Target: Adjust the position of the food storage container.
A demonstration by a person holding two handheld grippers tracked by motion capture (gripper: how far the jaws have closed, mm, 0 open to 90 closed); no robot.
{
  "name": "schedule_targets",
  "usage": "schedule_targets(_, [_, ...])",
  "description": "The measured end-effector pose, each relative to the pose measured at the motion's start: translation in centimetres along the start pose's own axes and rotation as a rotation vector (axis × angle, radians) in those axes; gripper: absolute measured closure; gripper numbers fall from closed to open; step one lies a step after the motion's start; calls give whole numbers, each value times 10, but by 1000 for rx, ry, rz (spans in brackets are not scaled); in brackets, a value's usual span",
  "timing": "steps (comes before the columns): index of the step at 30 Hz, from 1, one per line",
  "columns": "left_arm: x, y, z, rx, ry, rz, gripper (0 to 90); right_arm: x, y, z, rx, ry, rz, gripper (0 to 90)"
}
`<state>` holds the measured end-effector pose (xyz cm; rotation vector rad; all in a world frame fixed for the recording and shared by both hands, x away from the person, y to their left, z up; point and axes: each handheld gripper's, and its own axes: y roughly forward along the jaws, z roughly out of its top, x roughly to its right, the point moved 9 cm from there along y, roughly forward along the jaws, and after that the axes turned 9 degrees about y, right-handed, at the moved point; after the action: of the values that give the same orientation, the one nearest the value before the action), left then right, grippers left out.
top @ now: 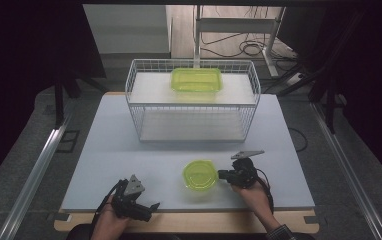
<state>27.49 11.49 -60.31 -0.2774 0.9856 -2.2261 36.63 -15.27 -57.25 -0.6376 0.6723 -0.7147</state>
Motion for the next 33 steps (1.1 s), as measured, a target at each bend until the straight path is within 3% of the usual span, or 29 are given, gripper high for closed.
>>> schedule_targets(6, [0,-2,3,21,-24,-9,19,6,-21,1,48,-47,-46,733])
schedule_targets(10, [0,-5,5,40,-38,-16,26,7,-31,0,75,-70,-61,598])
schedule_targets(12, [1,-5,5,47,-37,-15,34,7,-36,-1,88,-84,-68,483])
schedule_targets(23, [0,-6,7,62,-11,5,32,5,-45,-11,116,-187,-92,207])
schedule_targets(33, [0,-5,7,60,3,13,31,8,-43,-18,109,-146,-70,116])
